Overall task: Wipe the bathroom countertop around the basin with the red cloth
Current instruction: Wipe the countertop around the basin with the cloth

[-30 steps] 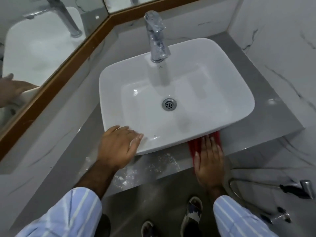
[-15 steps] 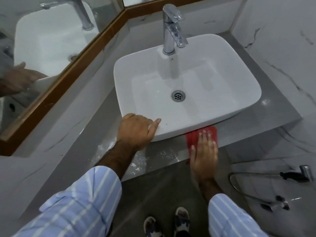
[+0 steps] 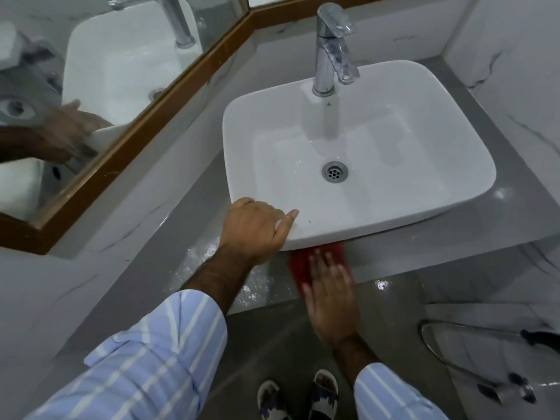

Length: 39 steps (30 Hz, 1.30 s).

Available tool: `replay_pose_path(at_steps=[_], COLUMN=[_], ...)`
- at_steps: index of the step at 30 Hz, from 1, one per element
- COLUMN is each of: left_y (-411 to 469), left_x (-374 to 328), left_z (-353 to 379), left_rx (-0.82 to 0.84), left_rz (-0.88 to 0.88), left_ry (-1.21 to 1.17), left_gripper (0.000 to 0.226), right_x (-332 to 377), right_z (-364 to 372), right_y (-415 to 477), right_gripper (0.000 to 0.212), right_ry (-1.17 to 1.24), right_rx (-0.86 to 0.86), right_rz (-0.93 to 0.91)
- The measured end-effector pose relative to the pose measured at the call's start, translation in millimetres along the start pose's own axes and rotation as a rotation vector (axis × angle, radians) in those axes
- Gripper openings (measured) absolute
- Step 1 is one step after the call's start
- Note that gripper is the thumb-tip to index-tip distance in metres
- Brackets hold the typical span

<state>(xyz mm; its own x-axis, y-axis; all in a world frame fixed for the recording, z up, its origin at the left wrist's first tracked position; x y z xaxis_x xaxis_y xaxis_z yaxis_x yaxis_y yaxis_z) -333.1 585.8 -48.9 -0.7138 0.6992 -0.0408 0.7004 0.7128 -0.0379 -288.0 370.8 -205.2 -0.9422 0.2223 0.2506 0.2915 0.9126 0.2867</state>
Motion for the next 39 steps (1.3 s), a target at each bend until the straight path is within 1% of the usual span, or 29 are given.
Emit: replay_pose_path(at_steps=[2,4,5,6,10,12,13,15,18,20,22,24,26,27,29,31,33,35,37,39], left_y=[0,-1,-1,-1,-1,-4,-6,-13,-31,-52,-79,-114,-147,-161,-184,-195,-200,-198,-195,-193], left_x=[0,0,0,0,2,3,4,8,16,31,58,92,126,145,184,221,259,282,293,298], left_z=[0,0,0,-1,-2,0,1,1,2,3,5,3,-6,-12,-26,-39,-50,-54,-51,-47], left_rx=[-0.015,-0.012,0.002,0.012,0.01,-0.017,-0.044,-0.084,-0.101,-0.089,-0.114,-0.224,-0.38,-0.461,-0.595,-0.677,-0.681,-0.63,-0.607,-0.6], left_rz=[0.002,0.005,0.006,0.004,0.0,-0.002,0.006,0.021,0.028,-0.014,-0.099,-0.22,-0.343,-0.398,-0.506,-0.602,-0.703,-0.766,-0.765,-0.76], left_ry=[-0.016,-0.025,-0.024,-0.02,-0.027,-0.068,-0.105,-0.157,-0.196,-0.294,-0.377,-0.424,-0.431,-0.414,-0.327,-0.194,-0.098,0.003,0.12,0.199], left_gripper=[0.068,0.064,0.066,0.069,0.069,0.074,0.072,0.072,0.08,0.083,0.081,0.075,0.072,0.072,0.074,0.077,0.081,0.085,0.087,0.088], right_x=[16,11,4,-4,-27,-19,-12,7,32,51,71,85,92,95,103,107,110,109,111,116], right_z=[7,4,1,-3,-17,-15,-13,-10,-3,3,9,15,20,25,31,32,31,23,16,18], right_y=[4,5,5,3,-2,0,2,9,25,44,68,90,109,120,145,157,147,119,94,92], right_gripper=[0.062,0.064,0.064,0.064,0.066,0.066,0.066,0.067,0.065,0.066,0.066,0.066,0.066,0.067,0.067,0.069,0.069,0.069,0.068,0.068], right_ry=[0.037,0.021,0.004,-0.01,-0.009,-0.019,-0.03,-0.043,-0.029,-0.008,0.008,0.041,0.038,0.037,0.083,0.101,0.072,0.046,0.043,0.021], right_rx=[0.077,0.131,0.139,0.137,0.105,0.102,0.115,0.177,0.273,0.283,0.278,0.299,0.348,0.351,0.375,0.415,0.413,0.396,0.404,0.425], right_rz=[-0.222,-0.355,-0.372,-0.351,-0.101,-0.071,-0.094,-0.201,-0.351,-0.41,-0.47,-0.502,-0.507,-0.499,-0.422,-0.32,-0.242,-0.194,-0.16,-0.126])
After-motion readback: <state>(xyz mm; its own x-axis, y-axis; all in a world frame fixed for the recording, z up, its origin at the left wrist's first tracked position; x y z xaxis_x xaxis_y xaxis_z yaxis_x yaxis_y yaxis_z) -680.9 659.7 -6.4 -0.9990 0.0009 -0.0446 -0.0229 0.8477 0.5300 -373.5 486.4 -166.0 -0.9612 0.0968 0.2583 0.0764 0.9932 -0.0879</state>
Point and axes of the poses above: each hand's wrist, its own y-axis towards the middle knuckle, its own z-axis out of the palm, x = y × z, the point moved 1 cm from there along y, towards the middle knuckle, and after that the axes turned 13 degrees about -z, right-handed, at the moved point
